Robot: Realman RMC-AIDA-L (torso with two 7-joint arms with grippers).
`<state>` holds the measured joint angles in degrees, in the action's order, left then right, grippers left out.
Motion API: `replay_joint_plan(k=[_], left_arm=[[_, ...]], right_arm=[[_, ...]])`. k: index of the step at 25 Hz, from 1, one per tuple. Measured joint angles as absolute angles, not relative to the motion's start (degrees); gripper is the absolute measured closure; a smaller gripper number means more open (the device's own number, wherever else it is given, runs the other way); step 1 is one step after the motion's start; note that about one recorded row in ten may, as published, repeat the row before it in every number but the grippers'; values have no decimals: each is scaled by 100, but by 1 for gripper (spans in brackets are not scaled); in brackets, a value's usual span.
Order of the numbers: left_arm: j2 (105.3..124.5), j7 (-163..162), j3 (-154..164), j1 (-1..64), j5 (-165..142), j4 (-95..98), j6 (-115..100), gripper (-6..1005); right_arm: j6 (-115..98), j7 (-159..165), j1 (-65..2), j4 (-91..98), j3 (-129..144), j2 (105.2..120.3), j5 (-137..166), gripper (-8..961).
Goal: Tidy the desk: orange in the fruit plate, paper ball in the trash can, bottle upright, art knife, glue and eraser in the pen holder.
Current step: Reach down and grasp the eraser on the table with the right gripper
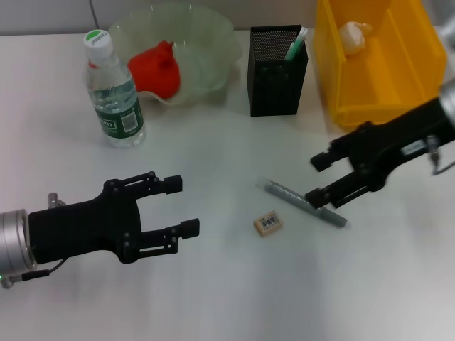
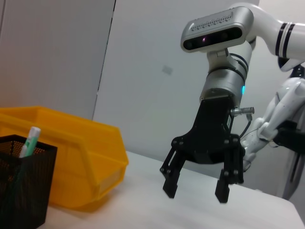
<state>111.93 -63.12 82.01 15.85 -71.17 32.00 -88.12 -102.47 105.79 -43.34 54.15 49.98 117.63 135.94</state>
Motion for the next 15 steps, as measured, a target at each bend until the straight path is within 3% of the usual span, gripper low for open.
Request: replay_joint_plan(k=[5, 15], left_arm=[[11198, -6068, 8125, 1585, -7120, 3021, -8821, 222], [11202, -5783, 8056, 1525, -7128, 2937, -8785, 223]], right_arm=[[-9719, 10330, -4415, 5466, 5884, 11896, 13557, 190], [-8841, 9993, -4493, 5472, 7570, 11926, 13272, 192]])
